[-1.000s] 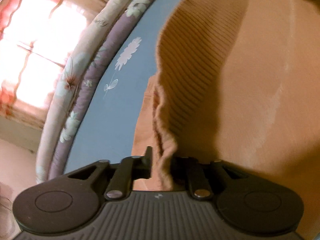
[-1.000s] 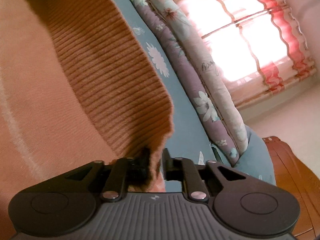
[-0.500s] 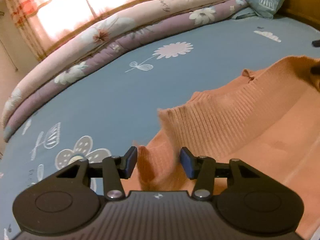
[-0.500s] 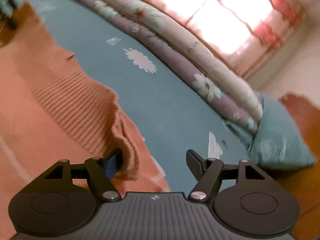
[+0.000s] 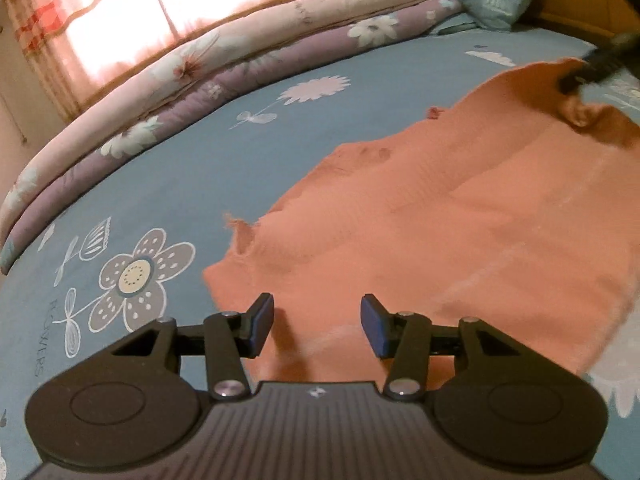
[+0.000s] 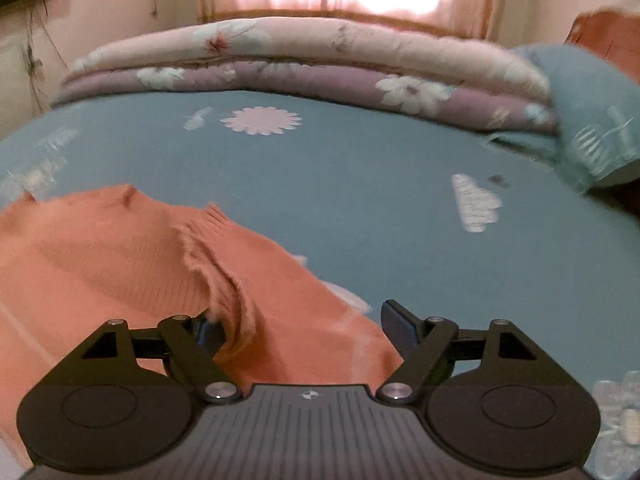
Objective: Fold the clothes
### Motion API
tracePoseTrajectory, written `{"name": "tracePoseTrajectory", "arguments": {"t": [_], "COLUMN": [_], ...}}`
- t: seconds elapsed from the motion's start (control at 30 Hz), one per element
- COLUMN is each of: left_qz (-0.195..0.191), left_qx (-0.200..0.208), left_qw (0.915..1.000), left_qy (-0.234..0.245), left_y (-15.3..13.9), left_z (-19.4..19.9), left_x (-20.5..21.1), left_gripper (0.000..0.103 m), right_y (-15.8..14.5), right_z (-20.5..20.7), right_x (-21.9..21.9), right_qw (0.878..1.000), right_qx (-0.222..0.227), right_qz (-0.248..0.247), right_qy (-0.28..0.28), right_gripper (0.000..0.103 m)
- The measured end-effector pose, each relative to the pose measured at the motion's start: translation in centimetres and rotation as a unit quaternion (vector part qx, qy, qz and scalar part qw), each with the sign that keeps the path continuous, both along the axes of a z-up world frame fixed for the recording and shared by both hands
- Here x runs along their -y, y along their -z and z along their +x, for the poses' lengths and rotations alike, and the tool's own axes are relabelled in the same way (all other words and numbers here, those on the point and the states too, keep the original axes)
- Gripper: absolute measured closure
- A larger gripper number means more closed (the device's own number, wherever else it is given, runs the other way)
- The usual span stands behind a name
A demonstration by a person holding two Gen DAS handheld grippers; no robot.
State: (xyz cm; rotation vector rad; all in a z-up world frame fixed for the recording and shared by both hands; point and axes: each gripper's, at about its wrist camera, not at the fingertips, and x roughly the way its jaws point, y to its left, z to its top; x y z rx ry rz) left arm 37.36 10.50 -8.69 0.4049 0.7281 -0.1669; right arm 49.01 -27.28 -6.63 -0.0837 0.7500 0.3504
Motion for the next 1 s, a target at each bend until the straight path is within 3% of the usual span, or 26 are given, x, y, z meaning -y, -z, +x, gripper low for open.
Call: {"name": "tracePoseTrajectory", "arguments": {"t": [0.1,0.23,0.4,0.47,0.53,0.63,0.77,0.83,0.87,0.93,1.0], "left_qz": [-0.006,0.0,-0.01,-0.038,-0.091,-0.206,-0.379,-0.418,-0.423,-0.419,-0.424], "left_qx": [0.01,0.019,0.037,0.043,0.041,0.025,-0.029,-0.053,-0.055,-0.054,-0.065], "left_qw": [0.9999,0.9993,0.999,0.9984,0.9945,0.9746,0.9143,0.8948,0.8909,0.8939,0.8922], "left_qy": [0.012,0.031,0.023,-0.002,-0.032,-0.085,-0.14,-0.147,-0.155,-0.15,-0.142], "left_y": [-0.4,-0.9,-1.0,-1.3,-1.5,-1.6,-0.6,0.0,0.2,0.5,1.0], "left_z": [-1.0,-1.9,-3.7,-4.6,-5.5,-6.4,-6.6,-6.3,-6.3,-6.1,-5.7], "left_x": [0.8,1.7,1.4,0.3,-1.4,-4.9,-9.7,-11.0,-11.3,-11.6,-11.7], "left_gripper": [0.054,0.052,0.051,0.051,0.052,0.053,0.056,0.056,0.056,0.056,0.056], "right_y": [-0.6,-1.6,-1.8,-1.4,-0.3,1.4,2.8,3.1,3.2,3.5,3.9], "right_z": [1.5,0.9,-4.1,-6.9,-9.5,-12.7,-15.3,-15.6,-15.6,-15.1,-14.6], "right_x": [0.5,1.7,3.4,4.6,5.9,7.0,7.6,7.5,7.4,7.2,7.1], "right_qw": [0.997,0.988,0.991,0.991,0.989,0.987,0.984,0.984,0.984,0.984,0.984], "right_qx": [-0.03,-0.033,-0.012,-0.01,-0.021,-0.037,-0.048,-0.054,-0.055,-0.063,-0.072], "right_qz": [0.07,0.146,0.124,0.123,0.136,0.141,0.163,0.166,0.166,0.166,0.164], "right_qy": [0.008,0.026,0.046,0.052,0.056,0.066,0.046,0.031,0.027,0.02,0.016], "right_gripper": [0.018,0.018,0.023,0.034,0.036,0.038,0.038,0.04,0.044,0.051,0.066]}}
